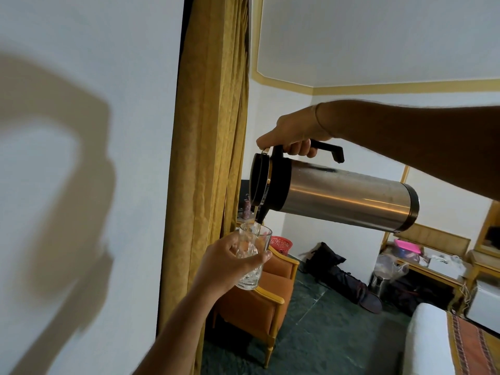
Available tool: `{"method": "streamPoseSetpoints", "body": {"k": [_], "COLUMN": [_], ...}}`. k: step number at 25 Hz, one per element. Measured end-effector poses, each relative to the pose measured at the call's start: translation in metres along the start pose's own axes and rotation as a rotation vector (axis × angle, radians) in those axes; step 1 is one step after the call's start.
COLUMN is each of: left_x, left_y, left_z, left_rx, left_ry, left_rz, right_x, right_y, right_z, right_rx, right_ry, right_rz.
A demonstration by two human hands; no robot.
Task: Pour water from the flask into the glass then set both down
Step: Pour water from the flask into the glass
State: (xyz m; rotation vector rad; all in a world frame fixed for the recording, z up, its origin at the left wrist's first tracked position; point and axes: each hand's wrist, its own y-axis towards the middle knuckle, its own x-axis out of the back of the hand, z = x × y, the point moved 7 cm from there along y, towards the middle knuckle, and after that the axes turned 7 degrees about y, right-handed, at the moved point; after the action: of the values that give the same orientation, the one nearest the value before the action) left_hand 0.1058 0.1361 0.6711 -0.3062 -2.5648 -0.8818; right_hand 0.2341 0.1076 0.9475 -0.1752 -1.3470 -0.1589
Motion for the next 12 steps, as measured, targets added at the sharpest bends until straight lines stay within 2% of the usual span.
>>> {"method": "streamPoseSetpoints", "body": {"k": [12], "left_x": [-0.005], "left_y": [-0.009], "left_z": [-0.007], "left_rx": [-0.011], "left_ry": [-0.012], "left_rz": [0.017], "right_x": [0.000], "right_y": [-0.010], "right_z": [-0.005], "right_rx": [-0.028], "right_ry": [0.027], "right_rz": [0.046]}}
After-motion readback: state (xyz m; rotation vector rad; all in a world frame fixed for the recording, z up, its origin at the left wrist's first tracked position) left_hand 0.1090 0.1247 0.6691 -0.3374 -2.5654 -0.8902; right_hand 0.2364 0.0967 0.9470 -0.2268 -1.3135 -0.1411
